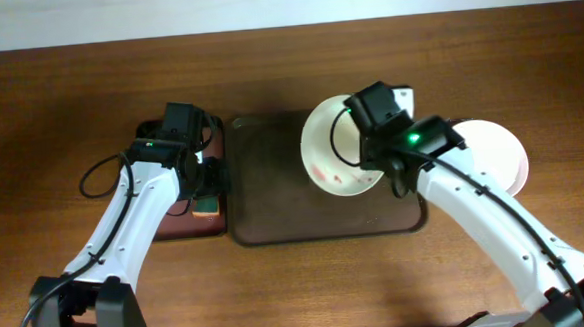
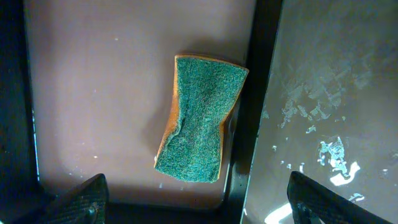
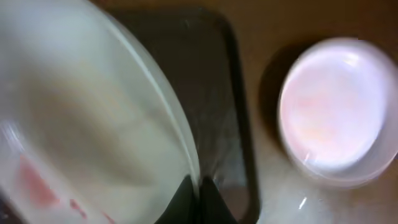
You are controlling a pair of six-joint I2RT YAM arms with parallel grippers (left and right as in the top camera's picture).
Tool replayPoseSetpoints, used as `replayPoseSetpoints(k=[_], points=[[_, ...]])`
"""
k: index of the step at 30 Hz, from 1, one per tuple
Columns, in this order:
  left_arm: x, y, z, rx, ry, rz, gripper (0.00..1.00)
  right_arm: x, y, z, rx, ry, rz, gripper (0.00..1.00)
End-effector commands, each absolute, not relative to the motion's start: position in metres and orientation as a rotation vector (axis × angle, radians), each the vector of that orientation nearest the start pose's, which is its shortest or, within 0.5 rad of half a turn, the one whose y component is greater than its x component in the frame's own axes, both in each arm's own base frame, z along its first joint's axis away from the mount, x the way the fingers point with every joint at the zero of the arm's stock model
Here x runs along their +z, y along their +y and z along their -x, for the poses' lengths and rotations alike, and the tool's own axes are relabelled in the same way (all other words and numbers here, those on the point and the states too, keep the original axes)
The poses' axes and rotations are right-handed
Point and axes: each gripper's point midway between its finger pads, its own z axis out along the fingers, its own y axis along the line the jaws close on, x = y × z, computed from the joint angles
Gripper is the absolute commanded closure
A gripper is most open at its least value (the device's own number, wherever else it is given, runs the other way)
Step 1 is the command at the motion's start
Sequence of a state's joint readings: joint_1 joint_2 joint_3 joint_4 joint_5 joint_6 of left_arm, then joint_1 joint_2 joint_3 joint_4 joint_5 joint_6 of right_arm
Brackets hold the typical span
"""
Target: Clean dirty plates on tray and stack at the side
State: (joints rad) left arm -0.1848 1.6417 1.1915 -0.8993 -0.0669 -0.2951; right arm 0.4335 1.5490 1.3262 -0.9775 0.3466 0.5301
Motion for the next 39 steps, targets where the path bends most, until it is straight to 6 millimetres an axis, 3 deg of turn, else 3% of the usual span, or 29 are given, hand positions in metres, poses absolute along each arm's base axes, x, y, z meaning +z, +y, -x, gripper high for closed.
replayPoseSetpoints(k=[1, 5, 7, 9, 10, 11, 13, 14, 16, 18, 19, 25, 27, 29, 33, 34, 36, 38, 39], points=[[0.095, -0.053, -0.340, 0.003, 2.879, 0.166, 0.10, 0.135, 0.111, -0.331, 0.059, 2.743, -0.648, 0.96], [0.095, -0.053, -0.340, 0.003, 2.879, 0.166, 0.10, 0.080, 0.132, -0.310, 0.128, 2.795, -1.153, 0.96], [0.095, -0.053, -0.340, 0.003, 2.879, 0.166, 0.10, 0.060, 0.167, -0.309, 0.347, 2.852, -1.164, 0.96], [0.095, -0.053, -0.340, 0.003, 2.879, 0.166, 0.10, 0.062, 0.186, -0.310, 0.431, 2.864, -1.104, 0.95], [0.095, -0.053, -0.340, 0.003, 2.879, 0.166, 0.10, 0.062, 0.189, -0.307, 0.427, 2.877, -1.077, 0.68], [0.095, -0.053, -0.340, 0.003, 2.879, 0.166, 0.10, 0.062, 0.192, -0.305, 0.424, 2.912, -0.951, 0.51], [0.095, -0.053, -0.340, 0.003, 2.879, 0.166, 0.10, 0.062, 0.186, -0.310, 0.391, 2.940, -0.723, 0.44], [0.095, -0.053, -0.340, 0.003, 2.879, 0.166, 0.10, 0.062, 0.181, -0.314, 0.369, 2.944, -0.583, 0.42], [0.095, -0.053, -0.340, 0.003, 2.879, 0.166, 0.10, 0.068, 0.173, -0.343, 0.366, 2.868, -0.075, 0.42], [0.095, -0.053, -0.340, 0.003, 2.879, 0.166, 0.10, 0.074, 0.157, -0.366, 0.298, 2.751, 0.323, 0.43], [0.095, -0.053, -0.340, 0.003, 2.879, 0.166, 0.10, 0.073, 0.151, -0.370, 0.269, 2.724, 0.427, 0.46], [0.095, -0.053, -0.340, 0.002, 2.880, 0.166, 0.10, 0.025, 0.149, -0.375, 0.249, 2.797, 0.484, 0.52], [0.095, -0.053, -0.340, 0.003, 2.879, 0.166, 0.10, 0.014, 0.154, -0.372, 0.290, 2.821, 0.487, 0.60], [0.095, -0.053, -0.340, 0.003, 2.879, 0.166, 0.10, 0.012, 0.154, -0.372, 0.304, 2.852, 0.365, 0.95], [0.094, -0.053, -0.340, 0.003, 2.880, 0.166, 0.10, 0.009, 0.148, -0.359, 0.338, 2.959, -0.244, 0.96], [0.094, -0.053, -0.340, 0.003, 2.880, 0.166, 0.10, 0.004, 0.136, -0.346, 0.261, 2.995, -0.513, 0.96], [0.094, -0.053, -0.340, 0.003, 2.880, 0.166, 0.10, 0.004, 0.139, -0.335, 0.289, 3.027, -0.624, 0.96], [0.095, -0.053, -0.340, 0.003, 2.879, 0.166, 0.10, 0.006, 0.151, -0.325, 0.396, 3.082, -0.630, 0.96], [0.095, -0.053, -0.340, 0.003, 2.879, 0.166, 0.10, 0.006, 0.151, -0.326, 0.397, 3.077, -0.628, 0.76]])
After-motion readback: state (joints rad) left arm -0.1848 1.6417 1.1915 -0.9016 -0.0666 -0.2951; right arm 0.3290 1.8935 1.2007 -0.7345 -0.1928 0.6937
